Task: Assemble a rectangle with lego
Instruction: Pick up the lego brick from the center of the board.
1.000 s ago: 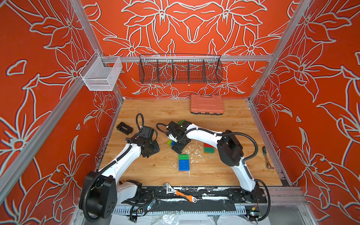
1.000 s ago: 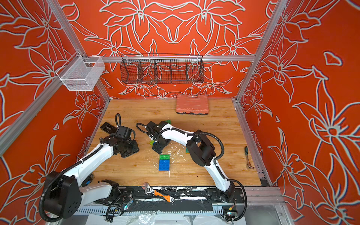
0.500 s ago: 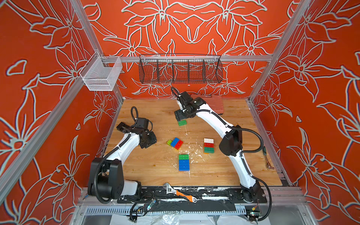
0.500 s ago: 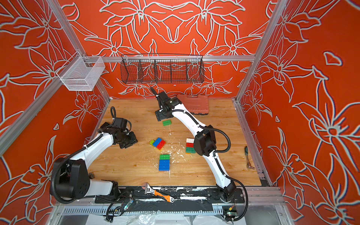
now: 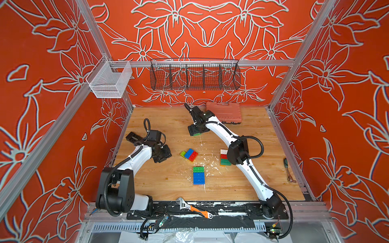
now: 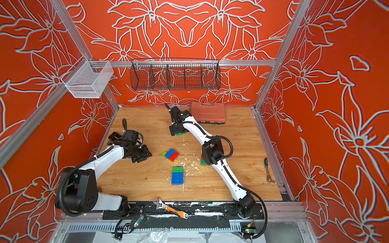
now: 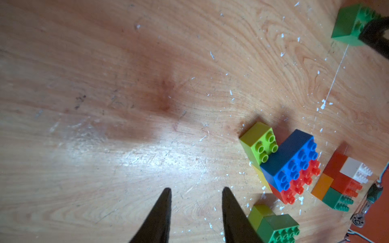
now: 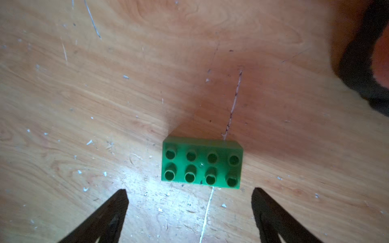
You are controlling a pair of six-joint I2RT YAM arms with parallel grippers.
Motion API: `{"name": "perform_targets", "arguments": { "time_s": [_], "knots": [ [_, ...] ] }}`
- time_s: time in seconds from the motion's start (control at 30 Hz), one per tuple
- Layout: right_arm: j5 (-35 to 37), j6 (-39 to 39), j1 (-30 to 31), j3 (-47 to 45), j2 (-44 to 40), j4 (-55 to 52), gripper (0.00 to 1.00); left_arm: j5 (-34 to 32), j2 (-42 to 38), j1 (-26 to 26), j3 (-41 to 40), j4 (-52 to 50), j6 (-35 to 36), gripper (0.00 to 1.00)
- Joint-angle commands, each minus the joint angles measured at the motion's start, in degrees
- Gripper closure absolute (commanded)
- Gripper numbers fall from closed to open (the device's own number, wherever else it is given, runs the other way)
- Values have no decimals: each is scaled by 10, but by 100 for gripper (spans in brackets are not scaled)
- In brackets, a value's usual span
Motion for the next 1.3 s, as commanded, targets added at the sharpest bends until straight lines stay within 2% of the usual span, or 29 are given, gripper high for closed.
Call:
{"name": "perform_targets", "arguments": {
  "time_s": [0.0, 0.37, 0.67, 0.93, 1.27],
  "knots": [
    [1, -17, -1, 19, 8, -4, 4, 20, -8, 2, -6, 13, 8, 61],
    [19, -34, -1, 28, 32, -1, 3, 30, 5, 2, -6, 17, 9, 61],
    [30, -17, 0, 29, 35, 26, 16, 35, 11, 2, -10, 21, 9, 61],
    [36, -23, 0, 30, 50, 10, 13, 35, 9, 2, -16, 24, 10, 61],
    [56, -18, -1, 30, 54, 26, 27, 33, 5, 2, -21, 27, 10, 61]
  ]
}}
